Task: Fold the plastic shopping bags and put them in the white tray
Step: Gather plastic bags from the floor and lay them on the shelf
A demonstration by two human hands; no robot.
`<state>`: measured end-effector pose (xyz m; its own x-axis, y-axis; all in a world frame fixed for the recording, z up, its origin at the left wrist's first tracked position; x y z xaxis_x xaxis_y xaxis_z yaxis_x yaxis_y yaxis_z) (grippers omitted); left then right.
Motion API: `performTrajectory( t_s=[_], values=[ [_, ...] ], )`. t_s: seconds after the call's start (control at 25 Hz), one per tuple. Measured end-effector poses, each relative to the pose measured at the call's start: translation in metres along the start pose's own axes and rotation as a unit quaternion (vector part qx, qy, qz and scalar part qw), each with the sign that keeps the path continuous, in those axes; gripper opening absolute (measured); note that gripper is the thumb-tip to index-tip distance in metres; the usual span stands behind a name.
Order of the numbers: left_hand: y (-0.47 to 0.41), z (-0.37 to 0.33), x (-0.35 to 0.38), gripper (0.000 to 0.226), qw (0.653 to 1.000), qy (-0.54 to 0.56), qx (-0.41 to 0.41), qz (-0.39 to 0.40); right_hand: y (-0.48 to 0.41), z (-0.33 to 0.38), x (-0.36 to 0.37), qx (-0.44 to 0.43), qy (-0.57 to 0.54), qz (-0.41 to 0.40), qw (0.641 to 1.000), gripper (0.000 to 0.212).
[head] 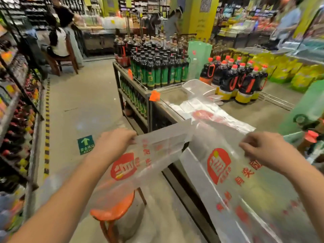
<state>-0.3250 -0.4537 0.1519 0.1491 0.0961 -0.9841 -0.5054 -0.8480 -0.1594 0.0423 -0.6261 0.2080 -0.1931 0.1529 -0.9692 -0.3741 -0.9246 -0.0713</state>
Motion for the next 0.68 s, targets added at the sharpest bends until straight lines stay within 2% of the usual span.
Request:
performTrajectory(
  t_s=[0.2, 0.4, 0.56, 0.68],
  values=[
    [-0.122, -0.004, 0.007, 0.009, 0.997, -0.041, 0.065, 0.017, -0.097, -0.019, -0.026, 0.021, -0.041, -0.047, 0.998, 0.016],
    [-0.225, -0.02, 0.0, 0.009, 0.976, -0.02, 0.157, 0.15, -0.184, -0.043, -0.054, 0.021, -0.053, -0.07, 0.996, 0.016],
    [-0.287, -0.05, -0.011, 0.003, 0.961, 0.036, 0.233, 0.143, -0.248, -0.041, -0.08, -0.004, -0.04, -0.097, 0.994, 0.015],
    [-0.332, -0.081, -0.013, 0.007, 0.946, 0.034, 0.286, 0.151, -0.282, -0.038, -0.082, -0.012, -0.041, -0.075, 0.996, 0.017]
  ],
)
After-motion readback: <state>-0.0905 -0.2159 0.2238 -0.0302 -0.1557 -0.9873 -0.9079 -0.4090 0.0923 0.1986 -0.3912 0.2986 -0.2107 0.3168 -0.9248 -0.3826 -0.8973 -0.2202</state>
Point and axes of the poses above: each hand's wrist, its own y-axis away from the middle knuckle, its own x-axis out of the palm, z = x × y, the point moved 4 cm from there along -y, towards the middle knuckle, and after that the axes turned 2 degrees about -z, right-handed, at the moved point
